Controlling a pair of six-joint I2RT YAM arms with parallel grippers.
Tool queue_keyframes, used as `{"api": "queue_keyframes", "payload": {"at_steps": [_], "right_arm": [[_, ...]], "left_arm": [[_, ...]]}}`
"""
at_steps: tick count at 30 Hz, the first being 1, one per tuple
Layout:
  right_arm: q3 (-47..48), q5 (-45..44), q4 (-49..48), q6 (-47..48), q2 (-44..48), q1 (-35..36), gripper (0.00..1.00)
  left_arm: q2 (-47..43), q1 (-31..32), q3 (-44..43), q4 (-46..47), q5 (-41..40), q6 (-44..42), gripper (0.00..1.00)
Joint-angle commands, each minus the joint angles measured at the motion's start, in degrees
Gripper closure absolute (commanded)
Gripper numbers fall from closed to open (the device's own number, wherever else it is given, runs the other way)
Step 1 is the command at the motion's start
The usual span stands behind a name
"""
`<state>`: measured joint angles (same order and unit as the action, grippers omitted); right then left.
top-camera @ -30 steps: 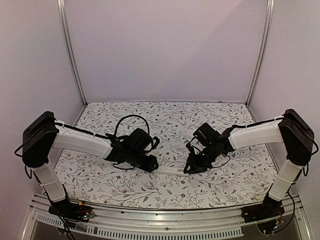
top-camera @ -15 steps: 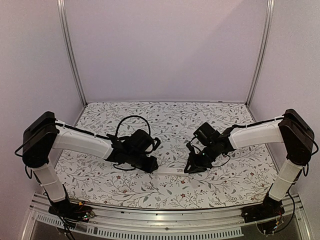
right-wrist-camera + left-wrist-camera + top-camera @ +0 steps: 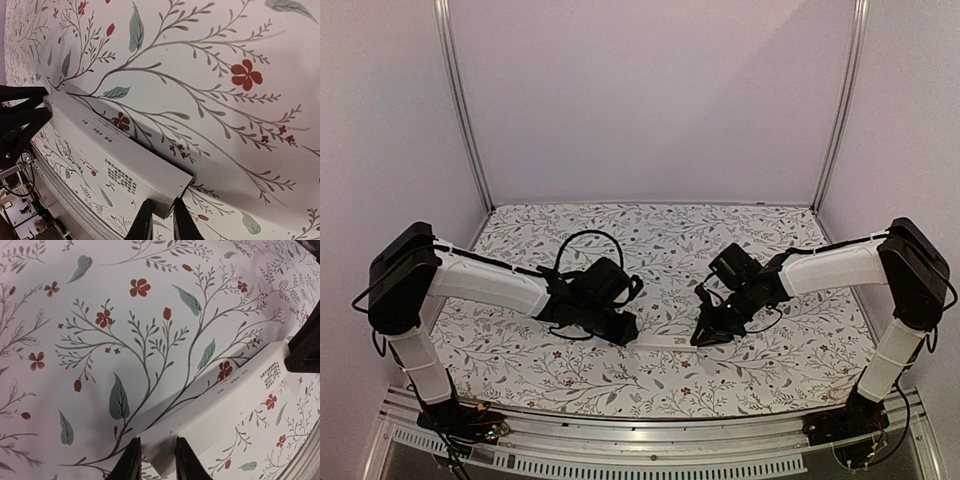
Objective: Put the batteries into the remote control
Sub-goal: Press the battery cover onto the remote control.
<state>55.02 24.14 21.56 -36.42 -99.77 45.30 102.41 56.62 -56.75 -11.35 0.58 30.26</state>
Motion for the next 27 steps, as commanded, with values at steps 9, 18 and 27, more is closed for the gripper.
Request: {"api": "queue_keyframes", "payload": {"at_steps": [9,18,27], "right_arm": [[-1.76,-1.22,-1.92,0.04,-1.18,0.70,0.83],[-1.89,-1.20,-1.92,-0.30,-1.24,0.68,0.79],[-1.33,-0.78,-2.17,-0.36,-1.95,0.68,0.78]], "left_arm": [[-1.83,2.27,-0.23,-2.77,-4.97,1.04,0.64],[-4.06,2.42,1.03,-5.34,-7.07,2.27,0.56],[-2.39,3.27,0.79,-4.97,-3.49,3.23,0.68]]}}
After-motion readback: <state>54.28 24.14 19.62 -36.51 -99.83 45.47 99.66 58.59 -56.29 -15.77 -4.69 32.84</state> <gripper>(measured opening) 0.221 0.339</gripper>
